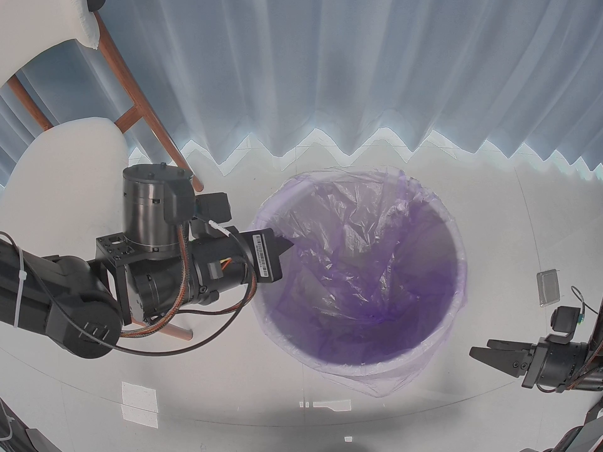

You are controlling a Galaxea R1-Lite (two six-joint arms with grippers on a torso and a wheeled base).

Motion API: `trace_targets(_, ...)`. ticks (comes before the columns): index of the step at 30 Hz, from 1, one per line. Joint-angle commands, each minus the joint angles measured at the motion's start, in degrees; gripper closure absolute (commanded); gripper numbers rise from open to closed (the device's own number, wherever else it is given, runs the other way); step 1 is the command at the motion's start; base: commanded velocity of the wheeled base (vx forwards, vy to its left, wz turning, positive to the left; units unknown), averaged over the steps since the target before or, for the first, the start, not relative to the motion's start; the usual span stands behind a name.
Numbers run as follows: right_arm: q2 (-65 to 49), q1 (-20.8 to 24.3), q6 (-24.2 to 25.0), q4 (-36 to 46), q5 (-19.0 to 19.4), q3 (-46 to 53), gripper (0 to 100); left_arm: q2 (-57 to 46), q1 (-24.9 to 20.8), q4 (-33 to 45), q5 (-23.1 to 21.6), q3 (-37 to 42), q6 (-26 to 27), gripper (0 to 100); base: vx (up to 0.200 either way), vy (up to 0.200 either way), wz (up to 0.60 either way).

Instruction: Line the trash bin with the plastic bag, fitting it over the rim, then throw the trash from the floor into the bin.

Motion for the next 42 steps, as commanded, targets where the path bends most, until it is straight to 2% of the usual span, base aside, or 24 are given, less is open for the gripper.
trace_targets(1,7.23,0.07,-2.03,-1.09,-0.43,-2.20,0,-0.79,-0.49,0.08,-0.02,-0.06,-0.03,100,0.000,0.000,0.00)
trace_targets(10,15.05,0.07,-4.76,-6.45,-1.49,-4.04,0,-2.11,-1.28,0.17,0.15,0.11,-0.03,100,0.000,0.000,0.00)
trace_targets(17,21.73,0.07,-5.19,-13.57,-4.56,-4.04,0,-2.90,-1.28,0.25,0.15,0.11,-0.03,100,0.000,0.000,0.00)
trace_targets(18,22.44,-0.01,-5.19,-14.71,-4.65,-3.96,100,-2.99,-1.28,0.25,0.15,0.11,-0.03,100,0.000,0.000,0.00)
trace_targets(23,25.51,-0.19,-5.02,-20.51,-5.88,-2.38,100,-3.08,-1.02,0.43,0.68,0.11,-0.03,100,0.000,0.000,0.00)
trace_targets(42,27.62,-0.28,-4.58,-23.94,-5.88,2.11,100,-3.08,-1.28,0.34,0.86,0.20,-0.03,100,0.000,0.000,0.00)
